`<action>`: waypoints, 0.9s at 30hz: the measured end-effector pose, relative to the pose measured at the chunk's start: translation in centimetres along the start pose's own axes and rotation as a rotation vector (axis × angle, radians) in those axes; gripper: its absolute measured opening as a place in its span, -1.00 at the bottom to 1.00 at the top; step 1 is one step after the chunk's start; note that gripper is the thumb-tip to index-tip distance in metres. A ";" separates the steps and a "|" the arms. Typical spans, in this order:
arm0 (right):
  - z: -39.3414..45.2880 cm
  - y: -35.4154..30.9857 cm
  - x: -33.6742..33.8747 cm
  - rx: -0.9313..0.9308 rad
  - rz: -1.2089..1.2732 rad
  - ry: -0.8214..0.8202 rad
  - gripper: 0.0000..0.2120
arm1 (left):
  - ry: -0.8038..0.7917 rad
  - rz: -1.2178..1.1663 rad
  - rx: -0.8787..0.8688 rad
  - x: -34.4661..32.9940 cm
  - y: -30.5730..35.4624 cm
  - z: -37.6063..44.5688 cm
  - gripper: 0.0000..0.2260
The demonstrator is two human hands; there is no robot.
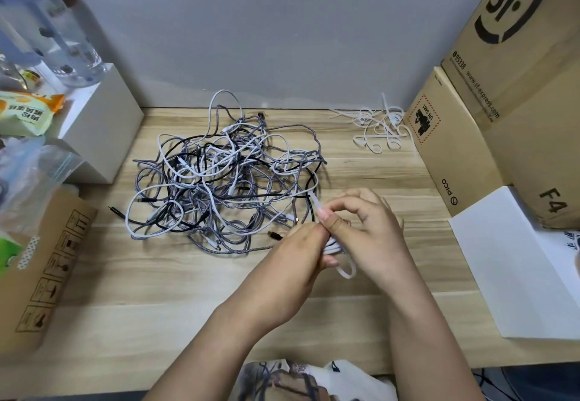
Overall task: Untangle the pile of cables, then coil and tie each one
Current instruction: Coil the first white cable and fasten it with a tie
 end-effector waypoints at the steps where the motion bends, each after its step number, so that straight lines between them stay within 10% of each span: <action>1: 0.2 -0.1 -0.1 0.003 0.040 -0.019 -0.94 | -0.009 -0.011 0.001 -0.1 0.0 0.0 -0.55; 7: 0.2 0.0 -0.2 -0.001 0.342 -0.047 -0.90 | -0.028 0.012 -0.016 -0.5 -0.4 -0.4 -0.93; 11: -0.3 -1.8 0.3 0.098 0.627 -0.055 -0.84 | -0.046 -0.024 -0.045 -0.9 0.1 -0.4 -0.64; 27: -3.1 -3.3 -2.1 0.075 1.029 -0.295 -0.88 | 0.189 -0.368 0.340 0.3 -0.3 -0.1 -0.77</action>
Point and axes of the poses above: each hand's wrist, its own z-axis towards the middle knuckle, its own x-axis out of the back of the hand, y = z × x, the point moved 1 cm from there along z, towards the middle knuckle, and after that the axes turned 7 degrees about z, right-handed, at the moved point
